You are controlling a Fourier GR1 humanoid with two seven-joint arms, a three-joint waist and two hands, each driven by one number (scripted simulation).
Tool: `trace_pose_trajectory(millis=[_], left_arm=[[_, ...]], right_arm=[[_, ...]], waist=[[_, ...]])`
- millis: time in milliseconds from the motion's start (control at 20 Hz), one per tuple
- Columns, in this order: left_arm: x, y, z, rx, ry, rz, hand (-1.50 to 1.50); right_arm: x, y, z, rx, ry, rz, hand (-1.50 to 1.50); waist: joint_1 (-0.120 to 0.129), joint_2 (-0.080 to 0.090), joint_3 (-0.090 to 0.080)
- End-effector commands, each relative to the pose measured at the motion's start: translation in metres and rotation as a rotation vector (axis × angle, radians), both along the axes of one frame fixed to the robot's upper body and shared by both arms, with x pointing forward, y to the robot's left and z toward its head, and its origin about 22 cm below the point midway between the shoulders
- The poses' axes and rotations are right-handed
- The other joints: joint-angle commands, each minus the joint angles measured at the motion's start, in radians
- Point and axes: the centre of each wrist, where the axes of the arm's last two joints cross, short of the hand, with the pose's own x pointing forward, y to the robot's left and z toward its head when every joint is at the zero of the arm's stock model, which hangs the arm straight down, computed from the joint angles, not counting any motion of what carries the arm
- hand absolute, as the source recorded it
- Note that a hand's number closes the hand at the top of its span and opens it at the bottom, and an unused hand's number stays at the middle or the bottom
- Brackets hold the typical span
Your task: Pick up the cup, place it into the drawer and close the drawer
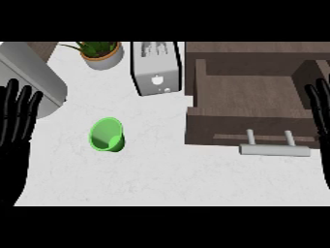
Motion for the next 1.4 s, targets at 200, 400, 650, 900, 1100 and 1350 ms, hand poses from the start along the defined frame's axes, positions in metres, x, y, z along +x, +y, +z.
trace_pose_trajectory(millis=[200, 400, 650, 900, 1100, 1350], left_arm=[[0.021, 0.029, 0.007, 0.023, -0.055, -0.297, -1.5], [0.028, 0.039, -0.027, -0.168, 0.202, -0.335, -1.5], [0.046, 0.048, -0.05, -0.195, 0.23, -0.343, -1.5], [0.069, 0.053, -0.09, -0.13, 0.314, -0.288, -1.5], [0.075, 0.066, -0.097, -0.108, 0.343, -0.262, -1.5], [0.067, 0.091, -0.146, -0.125, 0.391, -0.233, -1.5]], right_arm=[[-0.001, -0.004, -0.003, 0.038, -0.023, 0.013, -1.5], [0.008, 0.004, -0.013, -0.01, 0.162, 0.096, -1.5], [0.027, 0.015, -0.003, 0.002, 0.162, 0.134, -1.5], [0.046, 0.019, -0.022, -0.021, 0.166, 0.13, -1.5], [0.053, -0.005, -0.018, -0.003, 0.141, 0.113, -1.5], [0.063, -0.007, 0.015, -0.016, 0.127, 0.101, -1.5]], waist=[[-0.049, 0.029, -0.04], [-0.039, 0.032, -0.04], [-0.04, 0.028, -0.039], [-0.042, 0.03, -0.039], [-0.041, 0.028, -0.038], [-0.041, 0.029, -0.039]])
